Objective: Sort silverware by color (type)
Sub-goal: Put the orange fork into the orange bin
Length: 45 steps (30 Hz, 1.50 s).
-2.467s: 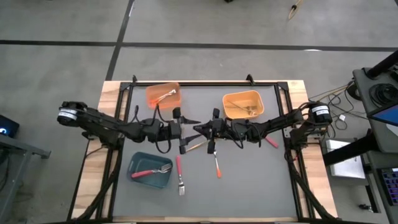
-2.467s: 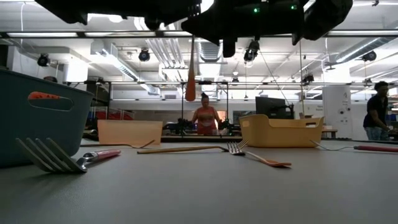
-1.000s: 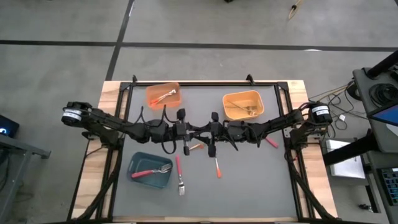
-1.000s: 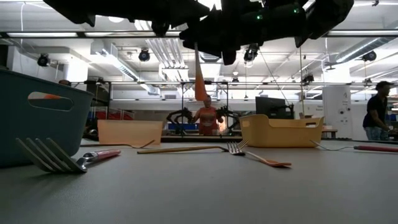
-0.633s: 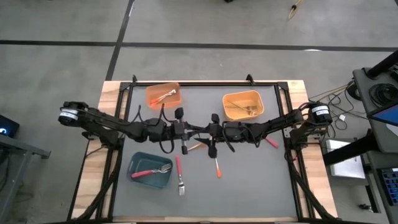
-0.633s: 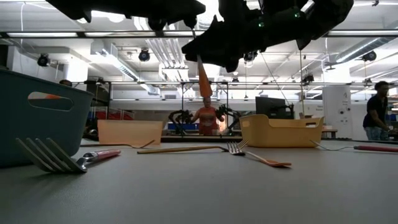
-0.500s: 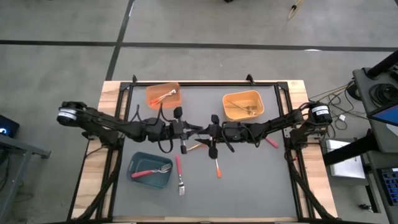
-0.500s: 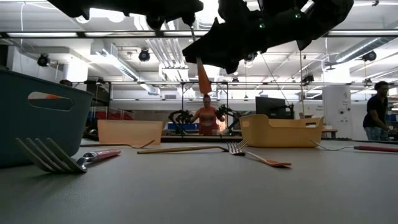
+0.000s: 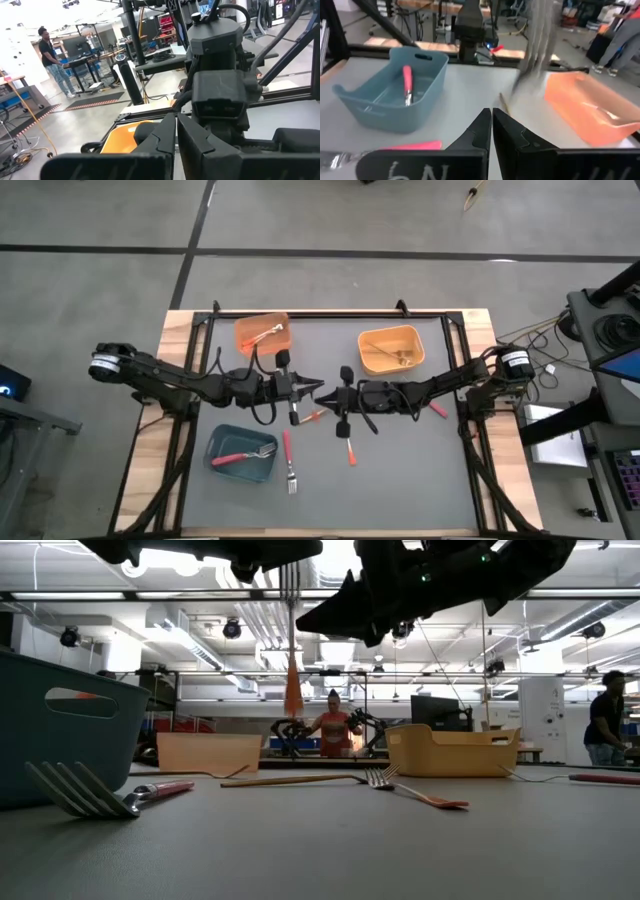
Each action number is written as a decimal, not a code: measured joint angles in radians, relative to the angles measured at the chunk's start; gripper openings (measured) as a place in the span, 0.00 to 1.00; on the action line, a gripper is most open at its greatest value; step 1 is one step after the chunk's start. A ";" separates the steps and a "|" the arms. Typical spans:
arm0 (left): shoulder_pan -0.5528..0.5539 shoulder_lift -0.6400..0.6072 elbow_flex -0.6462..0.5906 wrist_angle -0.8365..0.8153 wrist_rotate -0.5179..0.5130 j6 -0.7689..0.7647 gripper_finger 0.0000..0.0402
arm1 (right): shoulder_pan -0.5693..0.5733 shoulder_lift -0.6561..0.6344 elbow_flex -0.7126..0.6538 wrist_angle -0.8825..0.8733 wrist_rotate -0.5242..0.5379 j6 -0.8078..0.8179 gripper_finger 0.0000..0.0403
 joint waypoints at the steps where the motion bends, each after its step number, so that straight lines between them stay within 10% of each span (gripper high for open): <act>1: 0.000 0.000 0.000 0.001 0.000 0.000 0.00 | 0.000 0.000 0.000 0.011 0.002 0.000 0.02; 16: 0.000 0.000 0.000 -0.024 -0.008 -0.004 0.00 | -0.032 0.000 0.000 -0.108 0.003 0.175 0.02; 24: 0.000 -0.018 0.000 -0.046 -0.094 -0.050 0.00 | -0.107 0.000 0.101 -0.478 0.022 0.432 0.02; 29: 0.009 -0.028 0.001 -0.236 -0.268 -0.287 0.00 | -0.130 -0.004 0.216 -0.885 0.060 0.422 0.02; 35: 0.055 -0.001 0.058 -0.676 -0.218 -0.732 0.00 | -0.132 -0.021 0.315 -1.285 0.256 0.377 0.02; 45: 0.089 0.203 0.307 -1.098 -0.067 -0.941 0.00 | -0.140 -0.268 0.154 -1.136 0.368 0.191 0.02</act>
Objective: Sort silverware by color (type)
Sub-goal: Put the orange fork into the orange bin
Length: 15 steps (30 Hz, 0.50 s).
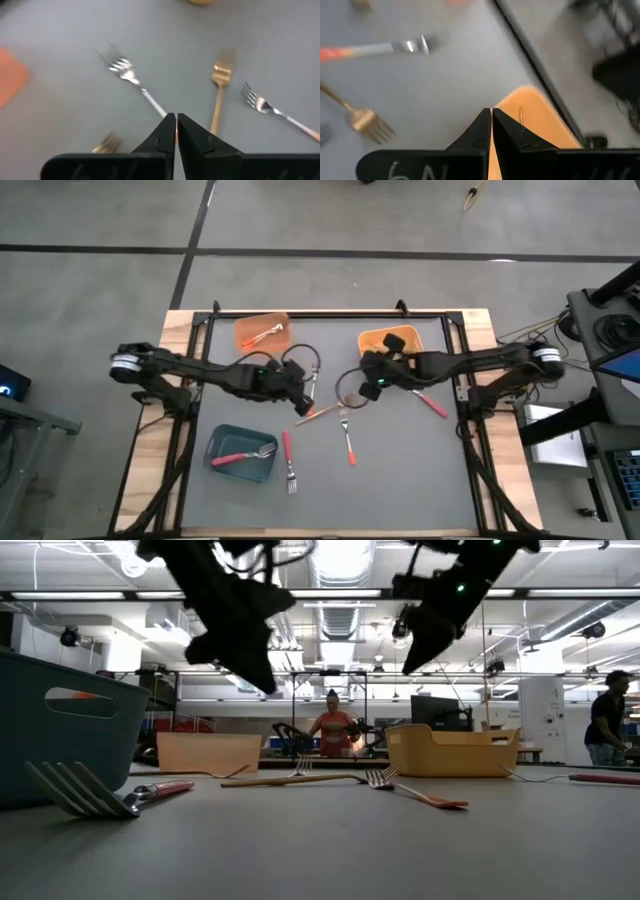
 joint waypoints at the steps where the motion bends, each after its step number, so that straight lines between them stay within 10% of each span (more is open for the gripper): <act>1: 0.006 0.027 0.023 -0.008 0.021 0.016 0.00 | 0.000 -0.035 -0.036 0.073 -0.013 -0.032 0.02; 6: 0.033 0.167 0.164 -0.135 0.069 0.040 0.00 | -0.001 -0.179 -0.189 0.368 -0.169 -0.216 0.02; 15: 0.076 0.330 0.329 -0.273 0.069 0.012 0.00 | 0.000 -0.364 -0.283 0.374 -0.217 -0.288 0.02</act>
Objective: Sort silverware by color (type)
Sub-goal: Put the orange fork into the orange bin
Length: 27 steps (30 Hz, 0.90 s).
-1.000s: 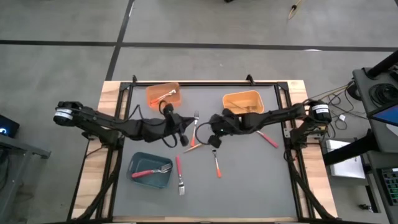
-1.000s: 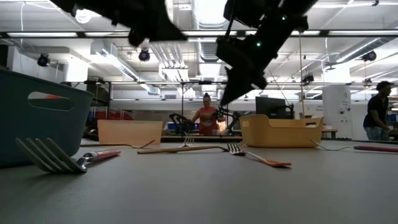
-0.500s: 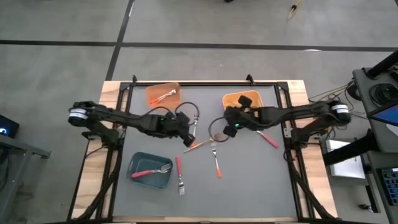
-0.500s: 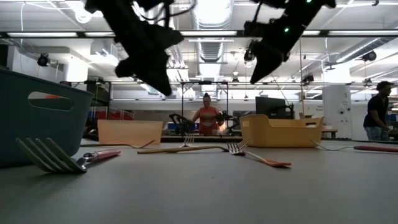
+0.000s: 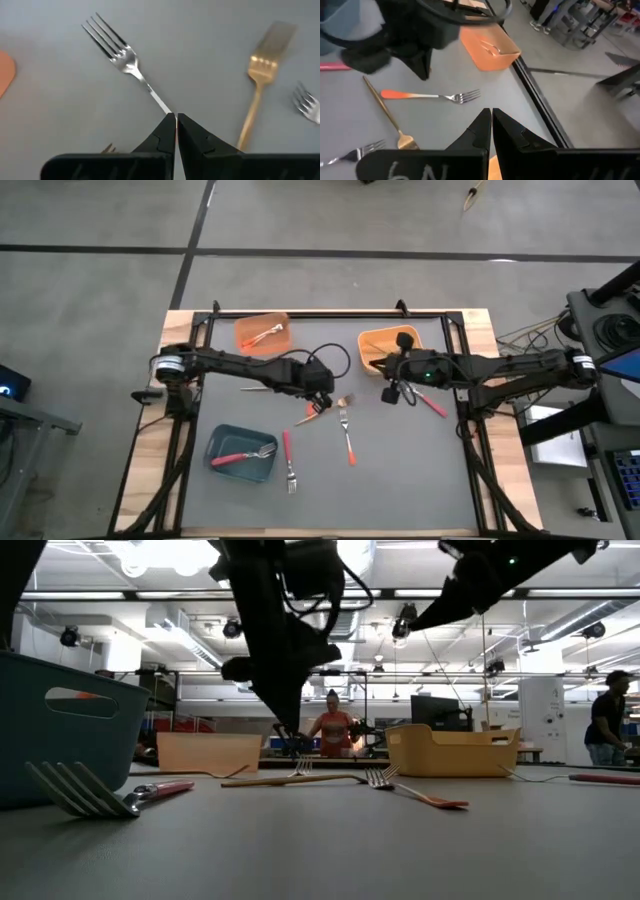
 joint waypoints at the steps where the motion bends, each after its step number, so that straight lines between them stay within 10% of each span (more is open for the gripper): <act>1: 0.004 0.009 0.003 -0.002 0.000 -0.010 0.00 | 0.000 -0.018 -0.012 -0.001 0.000 -0.007 0.02; 13: 0.026 0.057 0.010 0.010 0.052 -0.199 0.03 | 0.000 -0.160 -0.110 0.014 -0.004 -0.111 0.02; 27: 0.056 0.058 -0.013 0.094 -0.009 -0.231 0.36 | 0.000 -0.185 -0.110 0.014 -0.053 -0.136 0.02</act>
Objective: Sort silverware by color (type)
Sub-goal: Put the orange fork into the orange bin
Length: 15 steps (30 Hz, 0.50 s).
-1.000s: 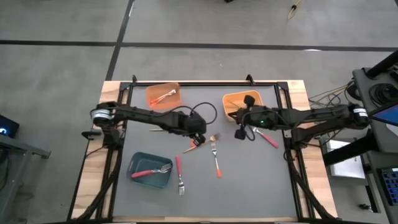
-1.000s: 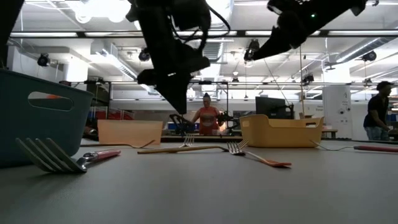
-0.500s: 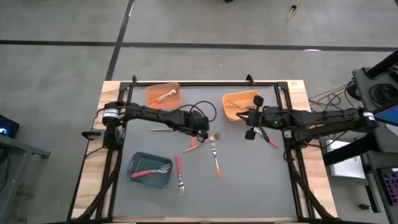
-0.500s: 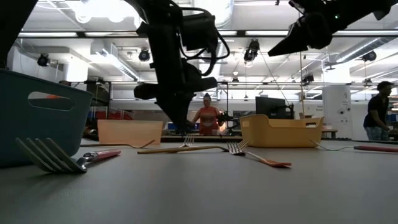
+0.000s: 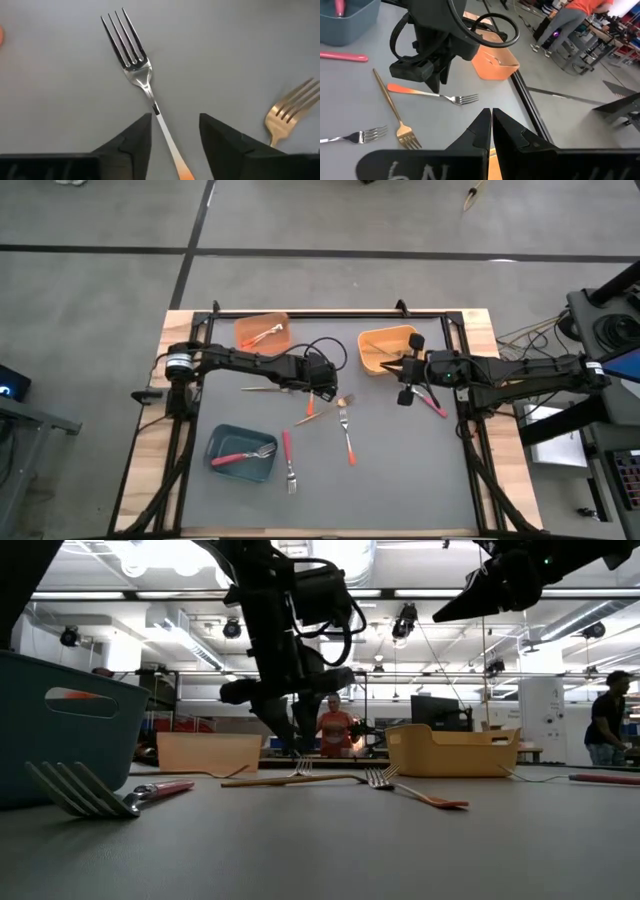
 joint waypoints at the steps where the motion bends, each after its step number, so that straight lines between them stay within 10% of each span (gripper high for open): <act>1: 0.000 0.000 -0.001 0.001 0.000 0.005 0.38 | 0.000 0.000 0.000 0.000 0.000 -0.002 0.02; 15: 0.005 0.000 -0.092 0.144 -0.035 0.007 0.42 | 0.000 0.001 0.000 0.000 0.000 -0.006 0.02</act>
